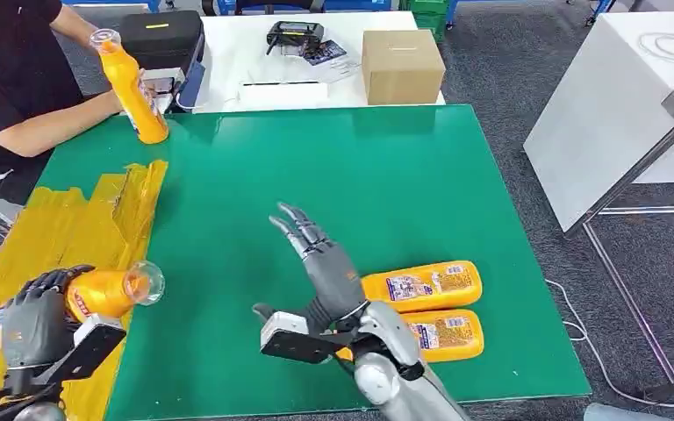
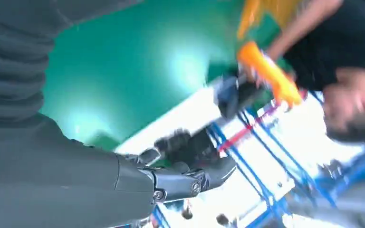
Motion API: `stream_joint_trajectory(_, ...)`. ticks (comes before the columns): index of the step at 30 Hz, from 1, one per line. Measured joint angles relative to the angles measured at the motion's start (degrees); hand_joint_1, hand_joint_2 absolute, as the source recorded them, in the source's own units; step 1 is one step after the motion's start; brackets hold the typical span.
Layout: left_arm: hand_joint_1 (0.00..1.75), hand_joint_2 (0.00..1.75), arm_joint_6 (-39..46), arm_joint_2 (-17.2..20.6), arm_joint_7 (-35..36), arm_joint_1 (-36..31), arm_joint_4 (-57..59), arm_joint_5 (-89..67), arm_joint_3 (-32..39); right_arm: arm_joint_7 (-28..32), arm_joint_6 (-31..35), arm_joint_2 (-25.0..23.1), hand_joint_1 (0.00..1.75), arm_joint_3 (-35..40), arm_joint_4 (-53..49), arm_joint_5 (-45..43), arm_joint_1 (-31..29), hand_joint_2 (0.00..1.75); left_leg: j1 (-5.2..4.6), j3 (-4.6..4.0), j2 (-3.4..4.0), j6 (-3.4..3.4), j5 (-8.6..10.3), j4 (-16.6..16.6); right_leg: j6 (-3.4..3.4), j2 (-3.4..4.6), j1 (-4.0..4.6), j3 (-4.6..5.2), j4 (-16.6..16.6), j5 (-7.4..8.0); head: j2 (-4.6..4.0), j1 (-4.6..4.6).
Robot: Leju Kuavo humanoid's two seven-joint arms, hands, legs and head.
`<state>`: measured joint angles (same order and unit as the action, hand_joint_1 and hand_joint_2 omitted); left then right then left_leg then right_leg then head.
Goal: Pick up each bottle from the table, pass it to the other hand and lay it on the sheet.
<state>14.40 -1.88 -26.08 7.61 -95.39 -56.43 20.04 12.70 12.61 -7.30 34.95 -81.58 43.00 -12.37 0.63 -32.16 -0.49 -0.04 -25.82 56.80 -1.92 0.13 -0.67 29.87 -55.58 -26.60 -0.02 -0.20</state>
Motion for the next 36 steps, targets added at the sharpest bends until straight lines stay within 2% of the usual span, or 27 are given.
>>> stream_joint_trajectory(4,1.75,1.75,0.6,1.8,0.5,-0.1,3.2,-2.0,1.7,0.4,-0.8,2.0,0.0,-1.4,-4.6,-1.1,0.5,0.0,0.0,0.0,-0.01,0.0,0.0,0.0,0.0,0.0,0.0,0.0,0.0,0.0,0.0,0.0)
stream_joint_trajectory(15,1.75,1.75,-0.3,3.1,3.6,-1.7,10.7,-8.4,0.8,1.8,-3.6,4.6,0.0,-1.9,-7.8,-4.6,0.2,0.0,0.0,0.01,-0.01,0.0,0.0,0.0,0.0,0.0,0.01,-0.02,0.0,0.01,0.0,0.0)
stream_joint_trajectory(16,1.34,1.75,-0.8,3.4,3.6,-1.9,12.1,-8.4,0.5,1.8,-4.0,4.9,0.0,-1.9,-7.9,-5.1,0.0,0.0,0.0,0.01,-0.01,0.0,0.0,0.0,0.0,0.0,0.0,-0.02,0.0,0.01,0.0,0.0)
stream_joint_trajectory(17,0.0,0.0,-1.4,3.7,3.6,-2.2,13.6,-8.7,0.2,1.9,-4.3,5.1,0.0,-1.9,-7.9,-5.4,-0.1,0.0,0.0,0.01,-0.01,0.0,0.0,0.0,0.0,0.0,0.0,-0.03,0.0,0.01,0.0,-0.02)
stream_joint_trajectory(19,0.0,0.0,-2.1,4.3,3.2,-2.6,16.4,-9.4,-0.3,2.1,-4.7,5.6,0.0,-1.9,-7.9,-5.8,-0.5,0.0,-0.01,0.01,0.0,0.0,0.0,0.0,0.0,0.0,-0.01,-0.02,0.0,0.01,0.0,0.0)
stream_joint_trajectory(20,0.0,0.0,-2.6,4.7,3.3,-3.0,17.8,-9.9,-0.9,2.1,-5.1,5.8,0.0,-1.9,-7.9,-6.2,-0.7,1.75,-0.03,0.02,-0.05,0.0,0.0,0.0,0.0,-0.01,-0.04,-0.04,0.0,0.0,0.0,-0.04)
stream_joint_trajectory(29,0.0,0.0,-6.1,7.2,1.3,-5.0,24.1,-6.6,-2.1,1.8,-11.7,7.8,0.0,-1.7,-6.8,-11.2,-3.6,1.75,-0.02,0.27,-0.13,-0.01,0.02,0.0,0.0,-0.08,-0.02,-0.35,0.0,0.0,0.0,0.0)
stream_joint_trajectory(36,0.0,0.0,-6.3,7.5,-0.5,-4.8,24.4,-3.0,-1.5,2.6,-14.5,15.4,0.0,-1.5,-7.8,-11.5,-1.8,1.75,-0.14,0.4,-0.33,0.01,0.01,0.0,-0.01,-0.23,-0.13,-0.54,0.0,-0.01,0.0,-0.02)
